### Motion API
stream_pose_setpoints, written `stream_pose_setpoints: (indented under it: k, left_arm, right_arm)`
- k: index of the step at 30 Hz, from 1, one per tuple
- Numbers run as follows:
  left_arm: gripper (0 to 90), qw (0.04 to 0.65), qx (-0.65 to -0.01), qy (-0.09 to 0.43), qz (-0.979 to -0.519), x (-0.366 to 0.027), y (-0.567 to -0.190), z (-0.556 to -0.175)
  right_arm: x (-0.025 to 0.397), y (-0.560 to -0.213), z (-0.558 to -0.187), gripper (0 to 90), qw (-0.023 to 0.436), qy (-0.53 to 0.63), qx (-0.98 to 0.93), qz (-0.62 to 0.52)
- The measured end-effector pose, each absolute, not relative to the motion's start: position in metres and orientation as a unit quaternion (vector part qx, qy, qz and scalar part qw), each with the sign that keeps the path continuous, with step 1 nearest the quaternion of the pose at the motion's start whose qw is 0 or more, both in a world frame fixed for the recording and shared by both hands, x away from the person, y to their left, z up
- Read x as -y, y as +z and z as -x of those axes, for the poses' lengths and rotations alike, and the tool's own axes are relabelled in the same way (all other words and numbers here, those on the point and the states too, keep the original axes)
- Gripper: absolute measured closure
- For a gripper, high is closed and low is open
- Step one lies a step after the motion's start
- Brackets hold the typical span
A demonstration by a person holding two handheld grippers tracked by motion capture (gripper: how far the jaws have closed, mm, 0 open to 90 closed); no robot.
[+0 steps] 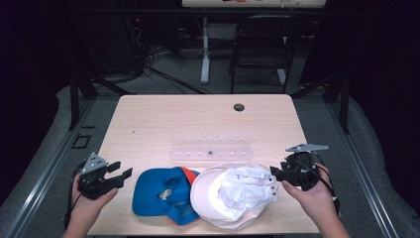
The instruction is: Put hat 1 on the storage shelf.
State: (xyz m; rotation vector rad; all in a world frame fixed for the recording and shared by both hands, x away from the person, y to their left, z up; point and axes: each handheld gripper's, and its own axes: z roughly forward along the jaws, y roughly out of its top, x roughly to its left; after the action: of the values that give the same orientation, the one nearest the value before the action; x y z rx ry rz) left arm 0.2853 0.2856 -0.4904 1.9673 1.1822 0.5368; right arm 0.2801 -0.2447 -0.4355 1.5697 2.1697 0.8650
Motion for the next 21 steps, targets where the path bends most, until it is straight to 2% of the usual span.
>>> stream_pose_setpoints:
  k: [4, 11, 21]
  left_arm:
    - [47.9, 0.376, -0.462, 0.21, -0.775, -0.283, -0.494, -0.286]
    - [47.8, 0.372, -0.464, 0.205, -0.777, -0.282, -0.496, -0.286]
    - [47.8, 0.367, -0.465, 0.203, -0.779, -0.283, -0.501, -0.288]
  right_arm:
    - [0.246, -0.441, -0.287, 56.9, 0.107, 0.274, -0.769, -0.567]
    - [0.248, -0.453, -0.296, 56.8, 0.051, 0.243, -0.765, -0.595]
    - [0.253, -0.477, -0.306, 56.9, 0.01, 0.232, -0.739, -0.633]
